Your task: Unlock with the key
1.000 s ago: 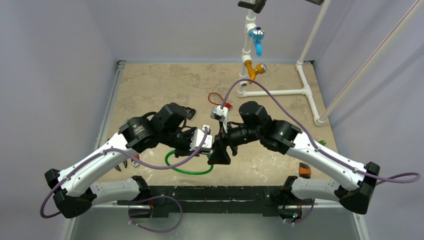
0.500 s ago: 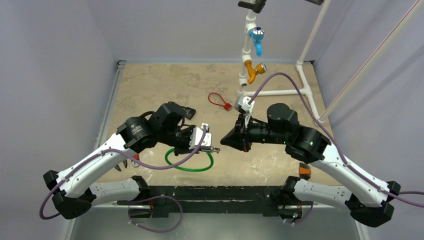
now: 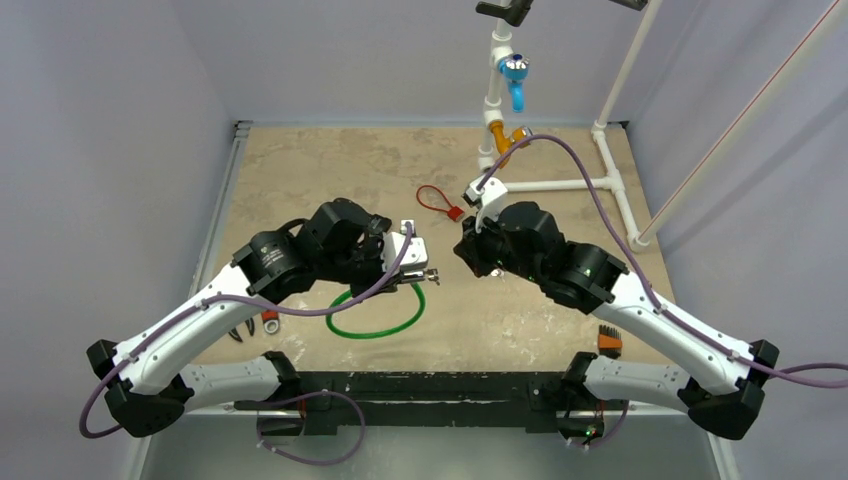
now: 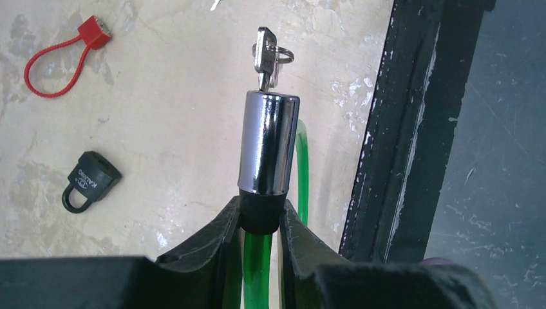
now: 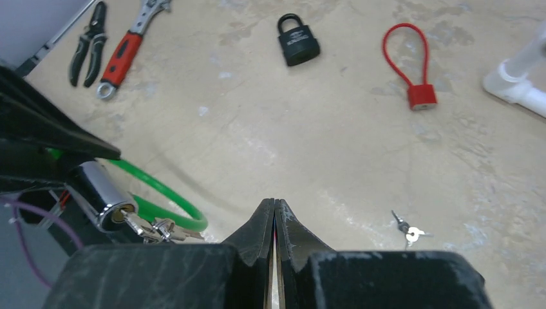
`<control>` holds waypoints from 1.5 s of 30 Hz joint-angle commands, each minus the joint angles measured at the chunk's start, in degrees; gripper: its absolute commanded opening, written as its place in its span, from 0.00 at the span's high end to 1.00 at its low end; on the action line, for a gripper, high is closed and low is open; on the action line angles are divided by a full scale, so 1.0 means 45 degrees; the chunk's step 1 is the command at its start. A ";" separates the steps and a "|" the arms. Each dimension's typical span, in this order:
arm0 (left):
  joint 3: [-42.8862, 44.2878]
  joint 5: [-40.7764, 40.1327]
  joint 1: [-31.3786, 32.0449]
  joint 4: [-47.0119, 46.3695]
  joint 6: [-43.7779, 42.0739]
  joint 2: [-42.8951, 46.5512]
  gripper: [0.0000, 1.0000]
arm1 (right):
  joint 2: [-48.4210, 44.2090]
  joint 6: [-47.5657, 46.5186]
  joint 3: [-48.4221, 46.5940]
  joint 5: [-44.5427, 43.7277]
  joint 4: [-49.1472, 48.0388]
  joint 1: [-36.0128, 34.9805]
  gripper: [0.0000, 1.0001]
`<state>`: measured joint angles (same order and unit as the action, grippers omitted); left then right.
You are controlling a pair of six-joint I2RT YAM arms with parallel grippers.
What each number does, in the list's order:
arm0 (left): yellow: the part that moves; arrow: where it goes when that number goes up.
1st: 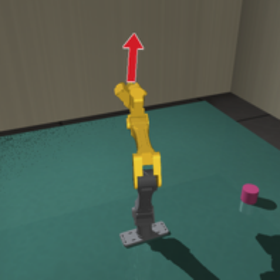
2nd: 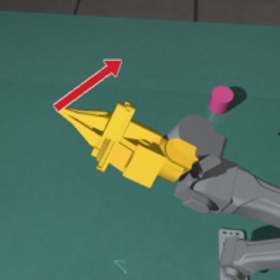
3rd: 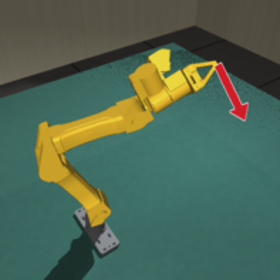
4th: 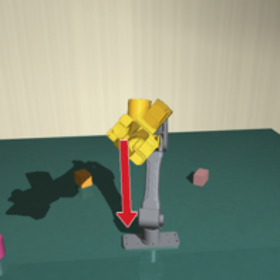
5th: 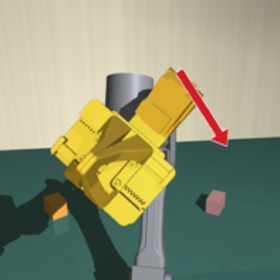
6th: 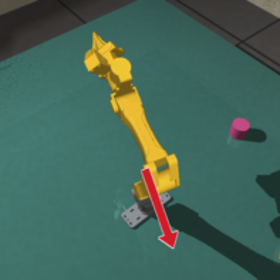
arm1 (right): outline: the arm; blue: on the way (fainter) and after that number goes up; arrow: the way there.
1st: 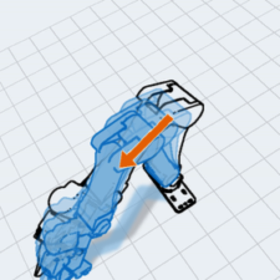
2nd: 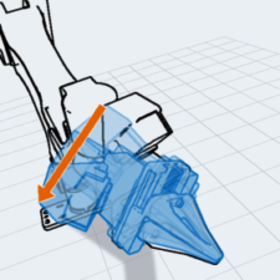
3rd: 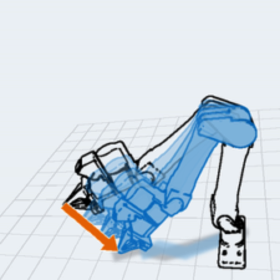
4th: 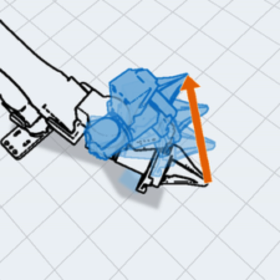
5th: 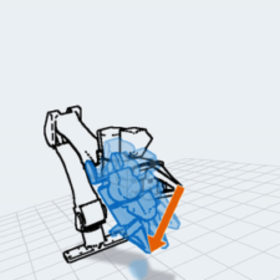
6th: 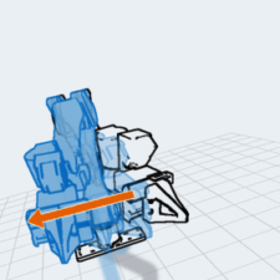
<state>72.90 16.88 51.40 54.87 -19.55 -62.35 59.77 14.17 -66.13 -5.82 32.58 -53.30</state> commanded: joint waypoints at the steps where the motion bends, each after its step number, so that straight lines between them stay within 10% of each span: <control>1: 0.0517 -0.0765 -0.0073 -0.0970 0.1685 0.0087 1.00 | -0.0370 0.0209 -0.0116 -0.2207 -0.0785 -0.0133 1.00; 35: 0.1611 -0.0869 -0.0321 -0.2237 0.2846 -0.0524 1.00 | 0.2688 0.1578 -0.0127 -0.6498 -0.3190 -0.5541 1.00; 45: 0.1659 0.1759 -0.1415 -0.2407 0.4626 -0.0358 1.00 | 0.1234 0.1793 0.0907 -0.7212 -0.4957 -0.6477 1.00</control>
<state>77.17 19.16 46.44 61.36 -3.70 -64.51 69.67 19.42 -64.62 -45.69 20.69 -78.48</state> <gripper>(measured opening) 0.184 0.003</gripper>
